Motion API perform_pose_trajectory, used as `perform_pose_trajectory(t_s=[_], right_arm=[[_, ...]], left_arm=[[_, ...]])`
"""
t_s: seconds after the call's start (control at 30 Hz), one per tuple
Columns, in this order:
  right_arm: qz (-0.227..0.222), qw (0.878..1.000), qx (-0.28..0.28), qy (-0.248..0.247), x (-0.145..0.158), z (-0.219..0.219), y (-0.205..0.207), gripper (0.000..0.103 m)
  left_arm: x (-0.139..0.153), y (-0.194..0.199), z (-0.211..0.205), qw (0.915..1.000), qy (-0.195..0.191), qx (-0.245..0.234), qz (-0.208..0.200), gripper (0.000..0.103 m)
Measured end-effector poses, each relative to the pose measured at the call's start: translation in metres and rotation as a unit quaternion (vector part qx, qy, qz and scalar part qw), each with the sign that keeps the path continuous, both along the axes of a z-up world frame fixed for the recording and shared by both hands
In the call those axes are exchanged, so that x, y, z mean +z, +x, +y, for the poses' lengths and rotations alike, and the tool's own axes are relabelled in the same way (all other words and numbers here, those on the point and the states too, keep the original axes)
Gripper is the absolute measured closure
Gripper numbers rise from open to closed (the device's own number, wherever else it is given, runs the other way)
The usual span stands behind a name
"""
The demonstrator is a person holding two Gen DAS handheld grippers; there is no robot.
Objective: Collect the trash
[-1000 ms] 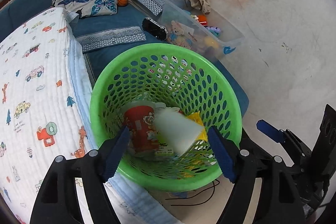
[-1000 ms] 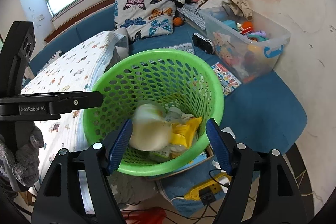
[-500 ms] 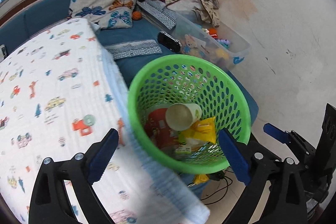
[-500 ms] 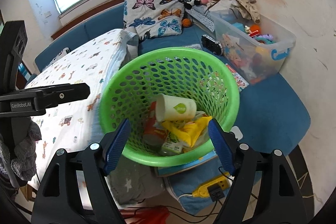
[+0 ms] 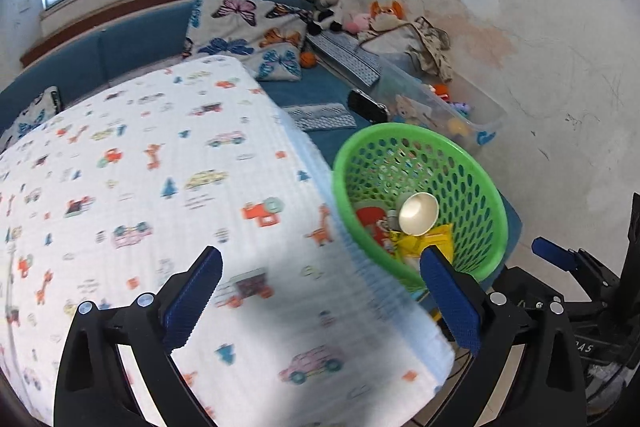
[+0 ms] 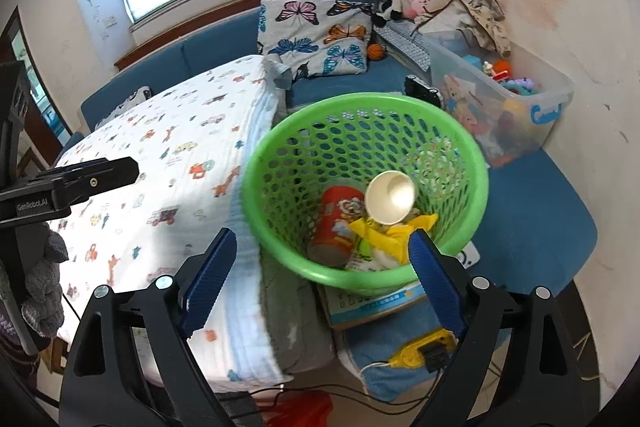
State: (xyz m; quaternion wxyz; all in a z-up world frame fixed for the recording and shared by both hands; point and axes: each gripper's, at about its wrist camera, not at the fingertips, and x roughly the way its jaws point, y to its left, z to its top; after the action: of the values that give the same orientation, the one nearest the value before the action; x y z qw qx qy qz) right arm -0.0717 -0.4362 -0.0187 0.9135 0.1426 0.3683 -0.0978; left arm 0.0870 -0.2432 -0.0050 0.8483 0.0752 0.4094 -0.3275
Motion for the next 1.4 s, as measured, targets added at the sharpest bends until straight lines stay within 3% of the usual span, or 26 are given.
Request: perform_pose_trajectory(t_s=[0.7,1.4], right_arm=[[-0.032,0.999,0.036,-0.013,0.018,0.08,-0.001,0.011],[-0.046,0.996,0.077,-0.028,0.019,0.121,0.005,0.005]], left_arm=[[0.007,-0.024,0.115,0.9932,0.013,0.093,-0.068,0.007],[0.005,-0.04,0.157,0.9846,0.021,0.147,-0.092,0.007]])
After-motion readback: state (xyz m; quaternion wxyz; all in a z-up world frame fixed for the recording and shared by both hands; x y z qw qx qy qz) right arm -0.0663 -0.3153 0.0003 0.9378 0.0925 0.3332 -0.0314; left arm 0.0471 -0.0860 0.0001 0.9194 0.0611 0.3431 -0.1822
